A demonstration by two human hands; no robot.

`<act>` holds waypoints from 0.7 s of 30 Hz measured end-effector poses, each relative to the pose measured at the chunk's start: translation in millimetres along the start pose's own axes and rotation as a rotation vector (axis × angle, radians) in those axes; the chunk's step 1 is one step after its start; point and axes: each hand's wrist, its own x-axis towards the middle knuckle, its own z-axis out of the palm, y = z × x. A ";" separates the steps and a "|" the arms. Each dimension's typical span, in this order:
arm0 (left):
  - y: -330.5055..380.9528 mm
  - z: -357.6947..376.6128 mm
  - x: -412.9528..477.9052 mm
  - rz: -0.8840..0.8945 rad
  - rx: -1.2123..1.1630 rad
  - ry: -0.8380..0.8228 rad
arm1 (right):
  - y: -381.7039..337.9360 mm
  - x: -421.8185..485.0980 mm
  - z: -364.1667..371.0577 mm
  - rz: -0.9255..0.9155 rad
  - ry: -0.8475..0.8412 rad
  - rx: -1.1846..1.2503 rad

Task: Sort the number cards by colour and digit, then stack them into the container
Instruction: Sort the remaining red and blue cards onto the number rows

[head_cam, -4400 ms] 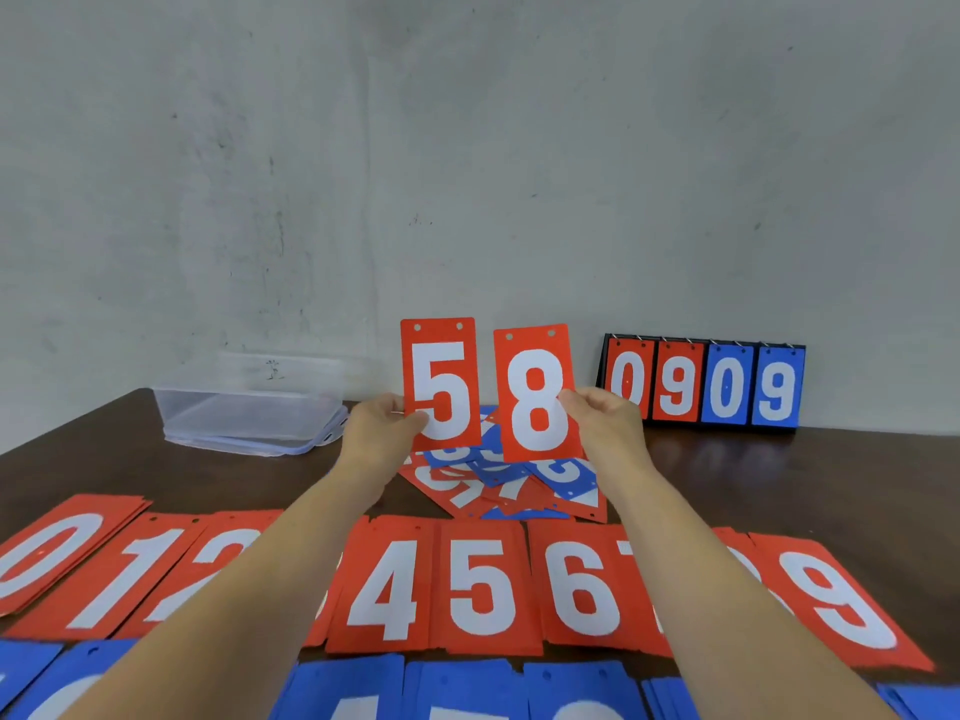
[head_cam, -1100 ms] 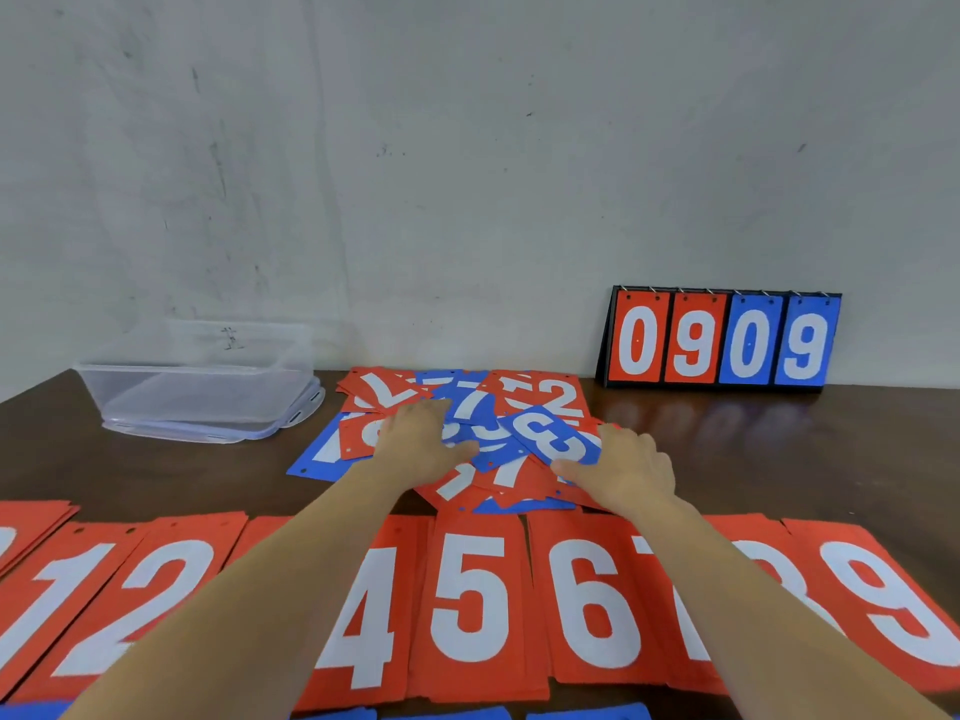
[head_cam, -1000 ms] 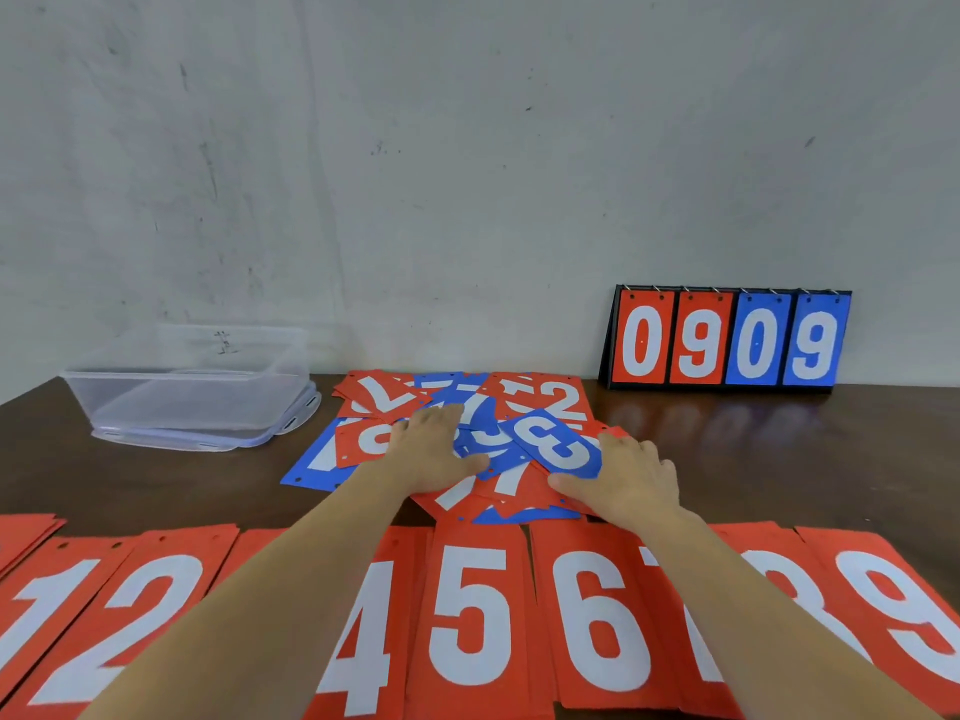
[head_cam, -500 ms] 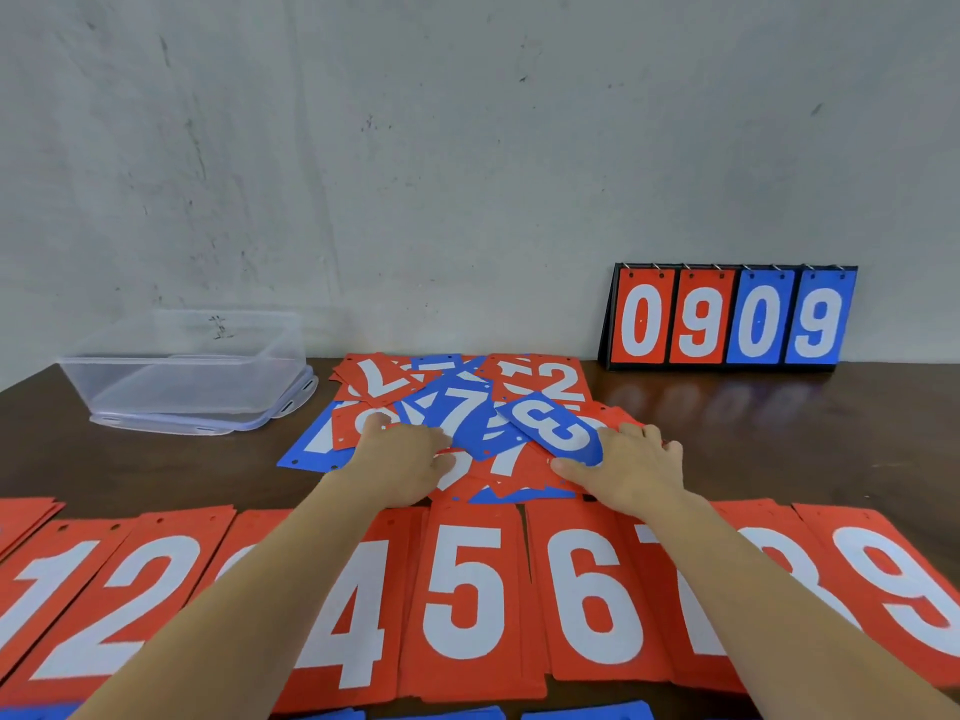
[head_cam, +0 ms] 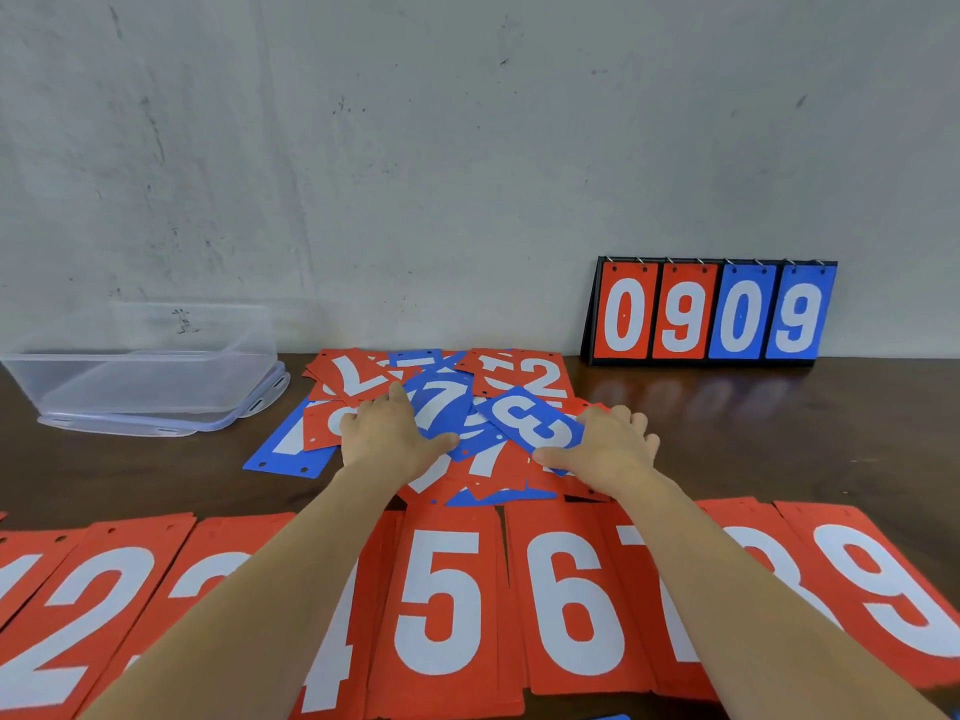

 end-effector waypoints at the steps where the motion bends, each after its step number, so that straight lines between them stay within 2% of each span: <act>1: 0.2 -0.1 1.5 -0.006 -0.014 -0.007 | 0.2 0.1 0.7 0.005 0.013 0.028; 6: 5.1 -3.8 6.4 -0.065 -0.312 -0.056 | -0.2 -3.2 2.5 -0.021 0.081 0.190; 10: 4.3 -8.0 2.5 -0.056 -0.554 0.036 | -1.4 -6.7 0.7 -0.099 0.040 0.338; 21: -11.5 -44.6 -17.6 -0.189 -0.869 0.159 | 5.1 -16.5 -39.4 -0.163 0.102 0.822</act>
